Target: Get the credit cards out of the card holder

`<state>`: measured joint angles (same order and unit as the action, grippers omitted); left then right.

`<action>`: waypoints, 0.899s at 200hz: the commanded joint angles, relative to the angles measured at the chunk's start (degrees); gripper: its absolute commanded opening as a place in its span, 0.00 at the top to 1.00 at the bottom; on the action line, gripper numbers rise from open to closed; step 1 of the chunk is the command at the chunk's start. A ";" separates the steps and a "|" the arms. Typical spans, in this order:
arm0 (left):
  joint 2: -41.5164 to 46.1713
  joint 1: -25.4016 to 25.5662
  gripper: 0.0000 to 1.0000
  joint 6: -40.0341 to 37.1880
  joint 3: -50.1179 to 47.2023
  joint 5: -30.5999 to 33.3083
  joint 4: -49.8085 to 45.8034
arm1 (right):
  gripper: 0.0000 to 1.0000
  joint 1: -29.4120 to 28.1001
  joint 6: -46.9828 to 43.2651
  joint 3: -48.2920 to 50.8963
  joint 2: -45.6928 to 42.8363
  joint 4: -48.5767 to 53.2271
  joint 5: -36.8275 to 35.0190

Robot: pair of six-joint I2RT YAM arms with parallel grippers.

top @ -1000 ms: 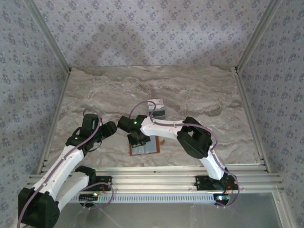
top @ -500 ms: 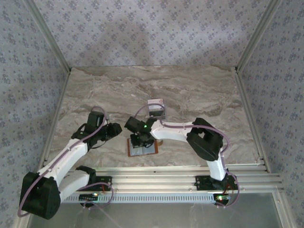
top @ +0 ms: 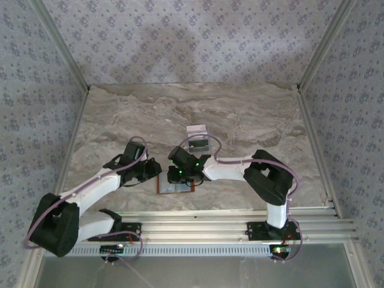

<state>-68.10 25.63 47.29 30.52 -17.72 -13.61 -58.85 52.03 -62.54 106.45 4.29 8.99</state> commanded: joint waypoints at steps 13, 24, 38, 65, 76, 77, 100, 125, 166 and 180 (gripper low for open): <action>-5.98 0.50 0.93 0.11 3.66 -4.26 -1.44 | 0.88 0.71 2.70 3.04 -1.54 -7.50 2.01; -7.66 0.64 0.94 -0.34 4.22 -4.12 -2.62 | 0.88 0.68 2.77 3.79 -1.95 -8.17 1.75; -8.42 1.10 0.94 -0.34 3.68 -4.00 -1.81 | 0.87 0.81 3.23 4.54 -2.19 -8.58 1.43; -9.64 2.31 0.95 -1.15 4.60 -4.79 -2.78 | 0.86 0.79 3.76 5.65 -2.37 -9.76 1.86; -10.10 2.75 0.95 -1.49 5.02 -4.83 -3.88 | 0.86 0.80 3.76 6.12 -2.85 -9.85 1.63; -10.16 2.80 0.95 -1.54 5.05 -4.81 -4.01 | 0.86 0.82 3.73 6.16 -2.93 -9.93 1.55; -9.97 3.30 0.95 -1.76 4.93 -3.95 -5.41 | 0.86 0.94 3.44 6.97 -3.84 -10.10 1.03; -8.84 3.29 0.95 -1.22 4.47 -1.56 -6.65 | 0.85 0.97 3.27 7.34 -4.37 -10.04 0.96; -9.80 3.33 0.95 -1.84 5.24 -1.52 -7.49 | 0.80 1.00 3.41 8.73 -5.78 -9.76 -0.09; -10.83 3.29 0.95 -2.35 5.62 -1.78 -8.08 | 0.77 1.02 3.33 8.84 -6.22 -9.49 -0.19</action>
<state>-77.93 28.62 46.52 34.26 -19.73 -19.40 -58.13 54.96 -54.61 102.30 -5.04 10.22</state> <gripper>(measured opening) 0.051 0.208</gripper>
